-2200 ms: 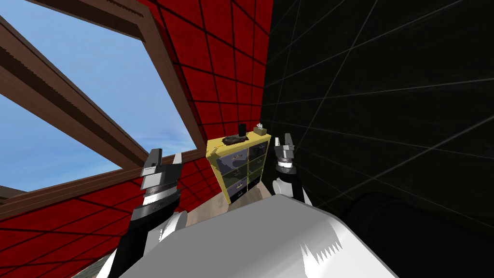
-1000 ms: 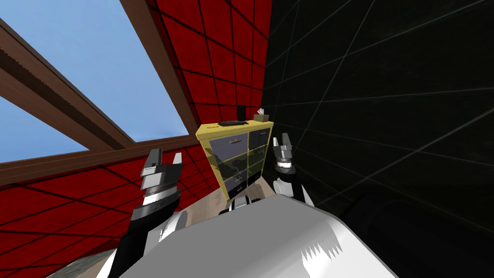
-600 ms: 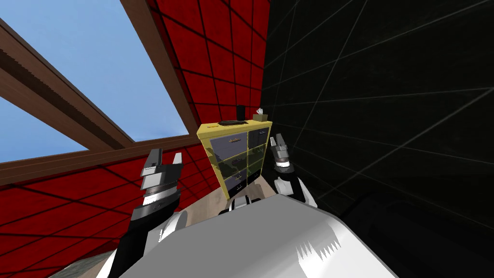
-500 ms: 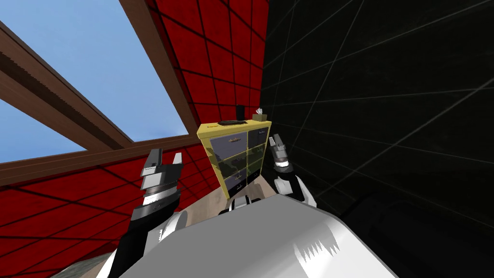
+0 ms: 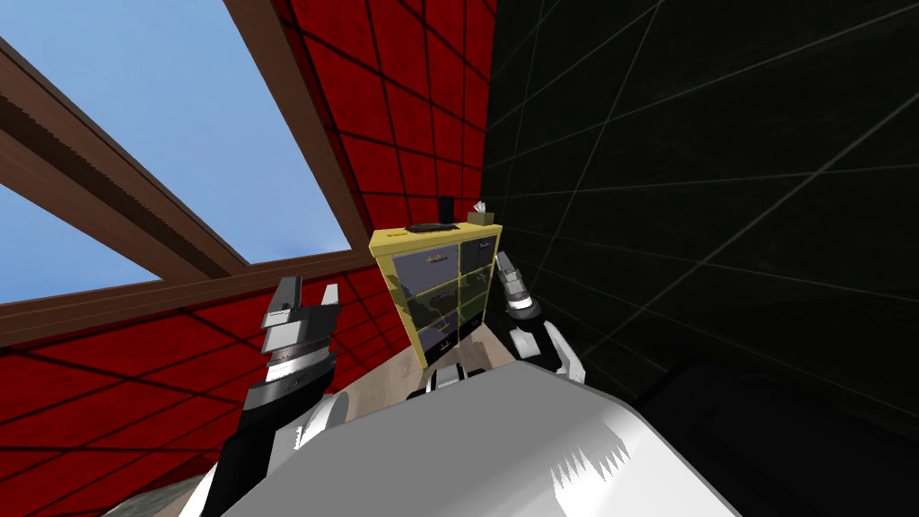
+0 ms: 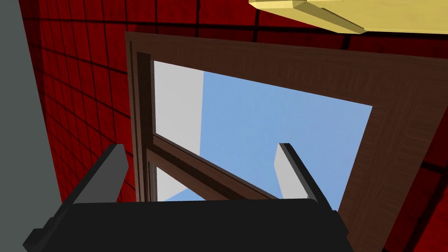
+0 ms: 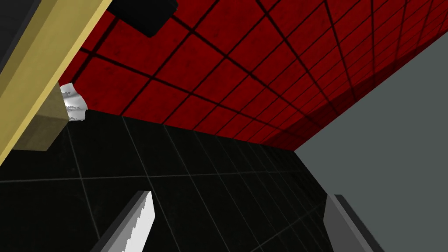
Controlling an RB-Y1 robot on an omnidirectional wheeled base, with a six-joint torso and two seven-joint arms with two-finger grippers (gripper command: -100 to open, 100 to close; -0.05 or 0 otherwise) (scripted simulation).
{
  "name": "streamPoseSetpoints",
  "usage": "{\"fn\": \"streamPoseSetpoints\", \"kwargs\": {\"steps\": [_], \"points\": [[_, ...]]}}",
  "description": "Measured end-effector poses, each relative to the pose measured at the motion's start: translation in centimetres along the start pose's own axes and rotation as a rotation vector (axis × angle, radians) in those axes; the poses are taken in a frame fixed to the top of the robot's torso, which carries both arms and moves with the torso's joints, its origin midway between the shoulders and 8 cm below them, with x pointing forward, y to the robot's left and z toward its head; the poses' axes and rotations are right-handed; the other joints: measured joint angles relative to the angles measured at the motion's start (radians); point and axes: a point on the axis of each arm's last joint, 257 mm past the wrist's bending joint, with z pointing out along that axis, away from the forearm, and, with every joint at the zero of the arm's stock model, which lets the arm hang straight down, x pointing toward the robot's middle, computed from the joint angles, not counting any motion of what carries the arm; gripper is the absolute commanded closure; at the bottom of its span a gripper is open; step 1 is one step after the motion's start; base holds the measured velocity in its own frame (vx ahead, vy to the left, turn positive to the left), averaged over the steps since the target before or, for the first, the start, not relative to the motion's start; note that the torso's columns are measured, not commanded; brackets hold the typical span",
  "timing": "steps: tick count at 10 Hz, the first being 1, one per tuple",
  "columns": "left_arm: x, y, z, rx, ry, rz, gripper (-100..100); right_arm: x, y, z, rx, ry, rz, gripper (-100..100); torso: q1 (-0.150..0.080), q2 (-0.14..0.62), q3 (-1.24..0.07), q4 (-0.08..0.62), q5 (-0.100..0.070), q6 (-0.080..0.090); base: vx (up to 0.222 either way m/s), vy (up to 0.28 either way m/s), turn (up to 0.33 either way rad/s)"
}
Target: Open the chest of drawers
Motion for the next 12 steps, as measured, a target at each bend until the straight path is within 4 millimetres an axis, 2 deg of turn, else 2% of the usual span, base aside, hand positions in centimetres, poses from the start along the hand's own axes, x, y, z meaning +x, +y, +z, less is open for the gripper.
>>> {"fn": "streamPoseSetpoints", "kwargs": {"steps": [12], "points": [[0.0, 0.0, 0.0, 0.0, 0.0, 0.0, 0, 5.8, -0.9, 1.7, -0.105, 0.199, -0.402, -100, 0.0, 0.0, 0.0, 0.0, 0.0, 0.0, -0.036, 0.031, -0.056]]}}
